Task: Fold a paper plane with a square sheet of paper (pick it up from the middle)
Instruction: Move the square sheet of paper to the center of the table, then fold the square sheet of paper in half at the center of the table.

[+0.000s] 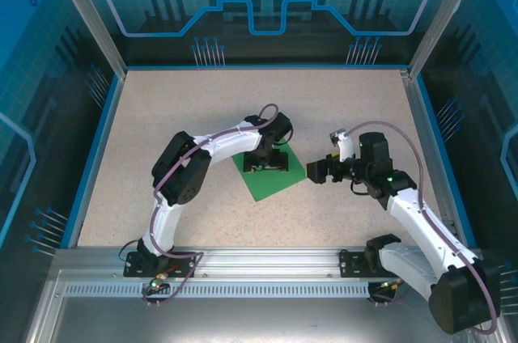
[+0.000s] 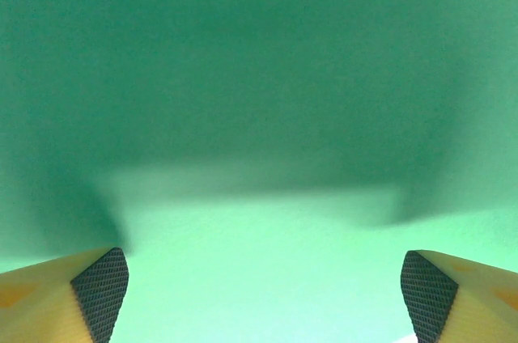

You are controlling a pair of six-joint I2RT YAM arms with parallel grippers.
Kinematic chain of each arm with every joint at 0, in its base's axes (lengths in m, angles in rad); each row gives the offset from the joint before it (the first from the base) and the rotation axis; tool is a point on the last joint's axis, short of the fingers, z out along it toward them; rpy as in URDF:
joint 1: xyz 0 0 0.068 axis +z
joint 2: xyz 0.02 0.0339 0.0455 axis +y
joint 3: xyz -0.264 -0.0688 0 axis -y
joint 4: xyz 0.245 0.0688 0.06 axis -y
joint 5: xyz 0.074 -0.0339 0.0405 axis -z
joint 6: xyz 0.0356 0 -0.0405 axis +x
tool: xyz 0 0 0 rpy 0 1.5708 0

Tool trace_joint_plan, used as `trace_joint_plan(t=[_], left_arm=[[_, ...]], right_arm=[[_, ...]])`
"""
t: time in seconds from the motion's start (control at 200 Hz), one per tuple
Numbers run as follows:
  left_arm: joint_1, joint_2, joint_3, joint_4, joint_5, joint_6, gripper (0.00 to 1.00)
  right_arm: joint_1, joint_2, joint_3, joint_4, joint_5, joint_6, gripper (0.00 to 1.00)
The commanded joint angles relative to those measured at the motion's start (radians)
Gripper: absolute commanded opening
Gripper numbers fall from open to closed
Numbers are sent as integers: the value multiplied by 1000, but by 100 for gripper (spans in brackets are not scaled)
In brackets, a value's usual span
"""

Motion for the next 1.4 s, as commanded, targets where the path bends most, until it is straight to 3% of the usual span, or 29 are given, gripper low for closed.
trace_joint_plan(t=[0.0, 0.17, 0.42, 0.585, 0.795, 0.96, 1.396], left_arm=[[48, -166, -47, -71, -63, 58, 93], [140, -344, -179, -63, -64, 111, 94], [245, -540, -411, 110, 73, 277, 99], [314, -623, -524, 197, 143, 314, 99], [393, -668, -593, 219, 189, 339, 99], [450, -697, -659, 251, 238, 341, 99], [519, -708, -702, 268, 270, 328, 99]], right_arm=[[60, 32, 42, -38, 42, 8, 99], [165, 135, 119, -48, 123, -13, 99], [256, 353, 298, -96, 176, -107, 99], [281, 509, 420, -158, 198, -110, 99], [342, 662, 525, -176, 309, -98, 99], [356, 782, 607, -209, 314, -114, 97], [420, 1017, 792, -324, 459, -142, 92]])
